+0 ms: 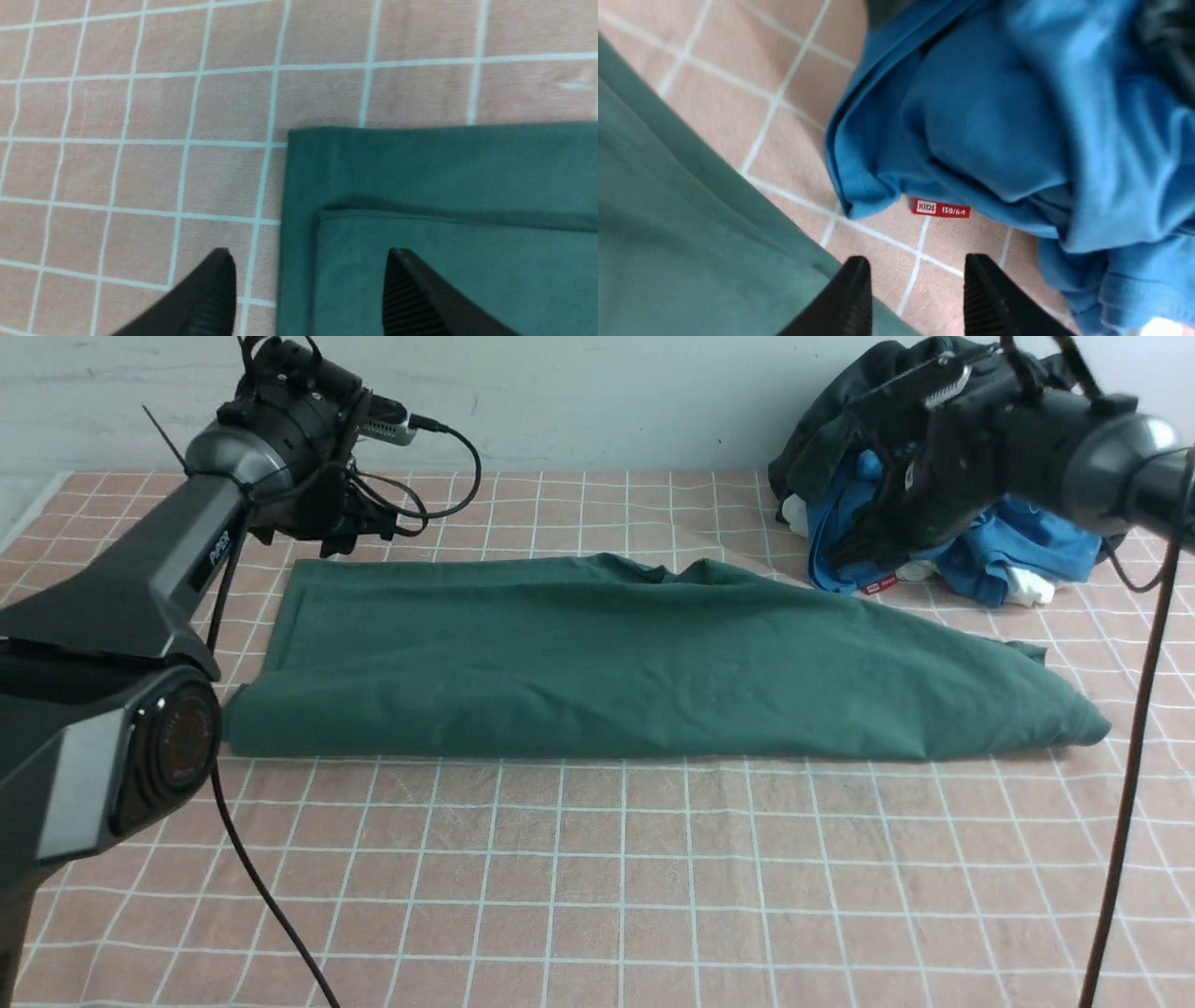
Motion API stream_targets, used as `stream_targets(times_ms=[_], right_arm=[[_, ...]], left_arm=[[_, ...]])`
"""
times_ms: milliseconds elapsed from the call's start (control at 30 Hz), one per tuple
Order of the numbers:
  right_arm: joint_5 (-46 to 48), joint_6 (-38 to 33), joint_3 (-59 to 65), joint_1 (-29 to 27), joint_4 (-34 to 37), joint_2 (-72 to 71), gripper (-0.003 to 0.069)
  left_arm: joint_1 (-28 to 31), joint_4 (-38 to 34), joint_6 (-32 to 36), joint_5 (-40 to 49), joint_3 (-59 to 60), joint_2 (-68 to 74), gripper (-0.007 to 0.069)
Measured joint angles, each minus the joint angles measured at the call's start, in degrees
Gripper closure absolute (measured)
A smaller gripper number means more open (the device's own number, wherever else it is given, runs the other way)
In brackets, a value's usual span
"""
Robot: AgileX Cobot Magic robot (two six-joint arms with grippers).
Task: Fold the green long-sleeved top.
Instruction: Use both arms to drag the lower edge of the fabric forward and fold it over the upper edge, then use the right arm to clamp the right edge of the fabric
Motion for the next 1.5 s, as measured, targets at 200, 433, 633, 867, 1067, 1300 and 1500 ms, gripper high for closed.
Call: stream_targets(times_ms=[200, 433, 633, 867, 1067, 1300, 1500], right_arm=[[5.6, -16.9, -2.2, 1.5, 20.1, 0.6, 0.0494], [-1.0, -51.3, -2.5, 2.9, 44.9, 11.3, 0.0664], [-14.4, -45.4, -2.5, 0.0, 45.5, 12.5, 0.0647], [-0.1, -24.9, -2.5, -6.6, 27.1, -0.6, 0.0526], [18.5, -10.3, -2.7, -11.2, 17.3, -6.7, 0.0421], [21.9, -8.0, 4.6, -17.3, 18.3, -4.2, 0.0238], [18.5, -7.8, 10.4, -19.9, 20.6, -1.6, 0.0182]], left_arm=[[-1.0, -13.0, 8.0, 2.3, -6.6, -0.9, 0.0239], [-1.1, -22.0, 17.5, 6.3, -5.7, -4.7, 0.0284], [-1.0, -22.0, 19.3, 6.4, -0.4, -17.4, 0.0293], [0.7, -18.1, 20.5, 6.3, 16.9, -43.4, 0.0293], [0.8, -19.8, 18.2, 3.1, 45.1, -64.2, 0.0293], [0.8, -19.7, 14.8, -16.3, 83.9, -85.8, 0.0293], [0.8, -18.3, 12.5, -18.0, 100.6, -93.1, 0.0313]])
